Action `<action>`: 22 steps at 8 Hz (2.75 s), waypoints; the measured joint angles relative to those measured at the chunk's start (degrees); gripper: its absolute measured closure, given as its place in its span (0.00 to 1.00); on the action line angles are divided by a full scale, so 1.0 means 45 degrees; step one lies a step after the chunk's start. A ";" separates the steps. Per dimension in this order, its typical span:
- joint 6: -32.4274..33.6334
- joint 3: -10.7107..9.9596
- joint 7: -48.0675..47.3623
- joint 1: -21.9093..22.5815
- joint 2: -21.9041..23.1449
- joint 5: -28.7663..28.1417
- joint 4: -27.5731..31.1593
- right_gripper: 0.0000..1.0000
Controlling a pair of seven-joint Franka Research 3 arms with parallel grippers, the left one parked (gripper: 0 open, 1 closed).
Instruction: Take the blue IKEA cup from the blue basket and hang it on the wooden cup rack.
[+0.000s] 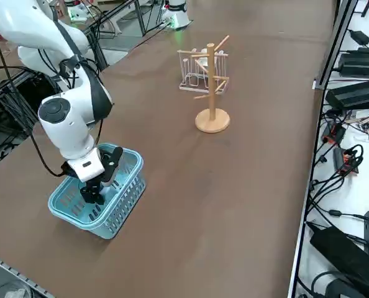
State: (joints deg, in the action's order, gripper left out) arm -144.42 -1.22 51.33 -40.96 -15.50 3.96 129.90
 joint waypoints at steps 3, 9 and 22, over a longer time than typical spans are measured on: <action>0.0106 0.0013 0.0086 -0.0030 0.0025 0.0000 -0.0033 0.00; 0.0205 0.0065 0.0090 -0.0030 0.0025 0.0000 -0.0045 0.01; 0.3775 0.0350 0.0172 0.0328 0.0754 0.0000 -0.2129 0.15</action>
State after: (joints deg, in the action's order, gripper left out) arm -127.44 0.36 52.10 -39.49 -12.11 3.96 120.32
